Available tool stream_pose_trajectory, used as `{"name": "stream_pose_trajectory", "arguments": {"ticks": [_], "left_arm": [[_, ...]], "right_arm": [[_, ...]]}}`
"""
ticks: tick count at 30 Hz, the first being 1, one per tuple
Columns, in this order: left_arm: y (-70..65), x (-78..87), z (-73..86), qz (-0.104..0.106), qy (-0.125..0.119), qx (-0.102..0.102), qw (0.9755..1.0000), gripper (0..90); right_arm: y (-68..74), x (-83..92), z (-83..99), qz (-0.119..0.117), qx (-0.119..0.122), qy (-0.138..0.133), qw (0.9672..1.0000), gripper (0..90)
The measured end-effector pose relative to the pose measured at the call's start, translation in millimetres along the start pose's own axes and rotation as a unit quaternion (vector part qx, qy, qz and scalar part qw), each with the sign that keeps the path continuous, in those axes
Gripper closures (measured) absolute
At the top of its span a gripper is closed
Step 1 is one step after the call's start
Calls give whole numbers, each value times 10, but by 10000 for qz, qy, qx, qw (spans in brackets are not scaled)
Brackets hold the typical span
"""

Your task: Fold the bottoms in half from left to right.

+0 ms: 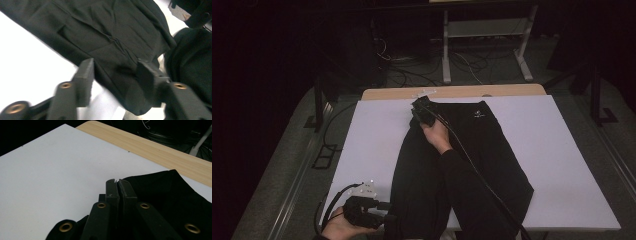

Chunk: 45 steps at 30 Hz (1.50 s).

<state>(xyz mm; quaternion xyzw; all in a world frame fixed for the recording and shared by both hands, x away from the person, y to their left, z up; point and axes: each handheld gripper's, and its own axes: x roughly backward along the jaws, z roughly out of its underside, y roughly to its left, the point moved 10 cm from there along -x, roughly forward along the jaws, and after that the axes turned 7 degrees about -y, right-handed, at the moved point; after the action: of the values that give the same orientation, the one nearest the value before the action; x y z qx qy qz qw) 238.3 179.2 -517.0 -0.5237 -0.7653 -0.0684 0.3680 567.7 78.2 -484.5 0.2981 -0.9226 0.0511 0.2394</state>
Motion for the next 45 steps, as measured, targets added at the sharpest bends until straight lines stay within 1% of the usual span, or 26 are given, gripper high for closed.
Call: {"name": "stream_pose_trajectory", "arguments": {"ticks": [1, 2, 3, 4, 5, 6, 7, 8, 10, 12, 15, 16, 17, 20, 22, 23, 26, 27, 28, 33, 34, 35, 39, 41, 42, 45], "left_arm": [[-9, -6, 0, 31, 12, -33, 10000, 517], [-30, -13, 5, 129, 65, -111, 9998, 617], [-40, -18, 13, 168, 106, -187, 9996, 617], [-34, -22, 19, 133, 142, -381, 9991, 679], [-34, -22, 19, 133, 142, -381, 9991, 699], [-19, -26, 17, 82, 171, -472, 9987, 733], [-19, -26, 17, 82, 171, -472, 9987, 753], [-4, -27, 18, 45, 211, -524, 9984, 753], [9, -37, 16, -1, 230, -564, 9981, 837], [8, -44, 17, 7, 230, -568, 9981, 878], [11, -46, 12, 10, 231, -519, 9984, 891], [13, -47, 7, -3, 211, -431, 9988, 893], [13, -47, 7, -3, 211, -431, 9988, 893], [15, -37, 8, 16, 199, -313, 9993, 894], [20, -12, -25, 15, 91, -218, 9997, 895], [20, -12, -25, 15, 91, -218, 9997, 894], [10, 37, -118, 113, -169, -52, 9998, 894], [10, 37, -118, 113, -169, -52, 9998, 894], [0, 60, -163, 152, -227, -21, 9996, 895], [-19, 98, -246, 198, -317, -8, 9993, 895], [-34, 111, -286, 250, -408, 55, 9988, 894], [-34, 111, -286, 250, -408, 55, 9988, 895], [-68, 120, -331, 291, -469, 40, 9985, 895], [-94, 114, -350, 323, -481, 32, 9983, 895], [-123, 103, -371, 345, -475, -23, 9983, 894], [-155, 89, -394, 371, -467, -69, 9982, 894]], "right_arm": [[0, 0, 0, 0, 0, 0, 10000, 850], [0, -1, 0, 0, -2, -4, 10000, 850], [3, 0, -1, -8, -7, -11, 10000, 850], [10, 2, -4, -10, 37, -21, 10000, 850], [10, 2, -4, -10, 37, -21, 10000, 850], [9, 5, -8, -20, 75, -26, 10000, 850], [9, 5, -8, -20, 75, -26, 10000, 850], [10, 6, -11, -22, 61, -33, 10000, 850], [7, 11, -11, -31, 3, -25, 10000, 850], [-1, 17, -15, -36, -2, -57, 10000, 850], [-11, 23, -16, -44, -56, -66, 10000, 850], [-22, 25, -17, -50, -58, -77, 9999, 850], [-22, 25, -17, -50, -58, -77, 9999, 850], [-33, 34, -17, -61, -97, -76, 9999, 850], [-47, 45, -19, -65, -108, -61, 9999, 851], [-47, 45, -19, -65, -108, -61, 9999, 851], [-75, 65, -38, -81, -161, -66, 9998, 851], [-75, 65, -38, -81, -161, -66, 9998, 851], [-89, 78, -46, -80, -185, -65, 9998, 851], [-139, 109, -66, -58, -194, -50, 9998, 851], [-165, 128, -80, -49, -201, -51, 9998, 852], [-165, 128, -80, -49, -201, -51, 9998, 852], [-222, 177, -111, -25, -215, -58, 9997, 851], [-248, 198, -120, -64, -280, -63, 9996, 853], [-280, 220, -130, -116, -376, -84, 9992, 854], [-327, 252, -134, -96, -358, -83, 9993, 853]]}}
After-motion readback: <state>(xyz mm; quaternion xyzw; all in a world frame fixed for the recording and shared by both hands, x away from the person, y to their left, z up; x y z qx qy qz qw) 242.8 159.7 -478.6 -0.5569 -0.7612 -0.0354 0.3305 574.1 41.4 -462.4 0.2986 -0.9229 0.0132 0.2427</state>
